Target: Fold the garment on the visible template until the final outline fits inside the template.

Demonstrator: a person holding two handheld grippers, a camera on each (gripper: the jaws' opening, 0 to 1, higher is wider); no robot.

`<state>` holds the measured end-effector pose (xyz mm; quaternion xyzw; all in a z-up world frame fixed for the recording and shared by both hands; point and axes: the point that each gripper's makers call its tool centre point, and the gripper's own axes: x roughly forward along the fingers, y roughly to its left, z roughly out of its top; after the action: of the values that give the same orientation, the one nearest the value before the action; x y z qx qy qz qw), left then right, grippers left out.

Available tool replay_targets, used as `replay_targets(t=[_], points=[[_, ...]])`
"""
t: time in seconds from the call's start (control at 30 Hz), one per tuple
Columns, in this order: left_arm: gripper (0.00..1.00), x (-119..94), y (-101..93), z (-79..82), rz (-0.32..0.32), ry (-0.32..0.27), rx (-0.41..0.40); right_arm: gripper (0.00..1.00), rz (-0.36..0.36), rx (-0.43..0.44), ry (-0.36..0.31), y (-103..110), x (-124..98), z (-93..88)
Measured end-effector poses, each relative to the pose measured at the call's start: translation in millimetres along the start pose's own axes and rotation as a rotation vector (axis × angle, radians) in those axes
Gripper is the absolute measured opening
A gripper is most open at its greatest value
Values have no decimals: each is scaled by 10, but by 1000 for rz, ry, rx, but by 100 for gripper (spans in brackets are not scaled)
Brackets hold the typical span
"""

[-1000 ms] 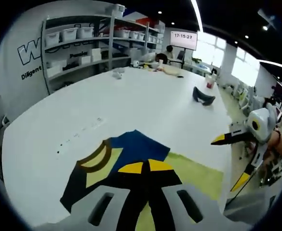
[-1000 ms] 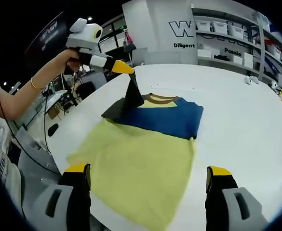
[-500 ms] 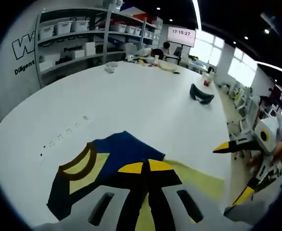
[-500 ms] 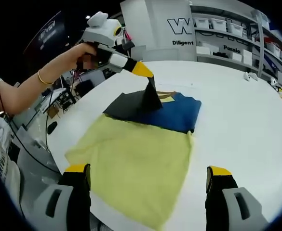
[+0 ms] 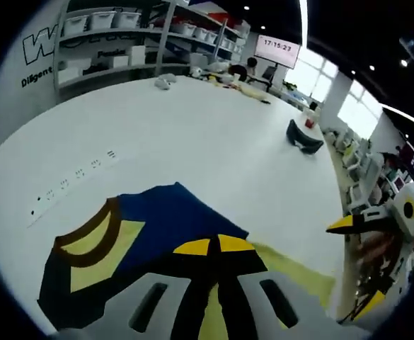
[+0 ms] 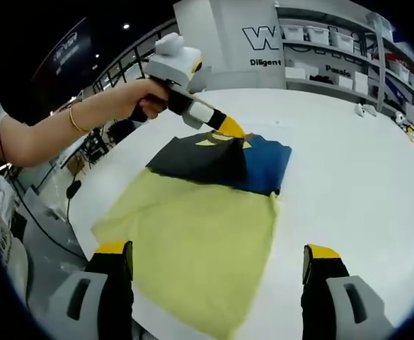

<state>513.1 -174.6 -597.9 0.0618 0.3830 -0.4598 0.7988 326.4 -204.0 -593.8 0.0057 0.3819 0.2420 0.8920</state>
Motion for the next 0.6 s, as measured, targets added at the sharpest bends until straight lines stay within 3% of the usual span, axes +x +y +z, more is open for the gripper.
replay_targets(t=[0.3,0.6], points=[[0,276,176,-26,21,-8,3,99,-3,4,8,-61,53,-19],[1,572,323,-150,64,19,102,98,-3,10,-9,-85,134,32]])
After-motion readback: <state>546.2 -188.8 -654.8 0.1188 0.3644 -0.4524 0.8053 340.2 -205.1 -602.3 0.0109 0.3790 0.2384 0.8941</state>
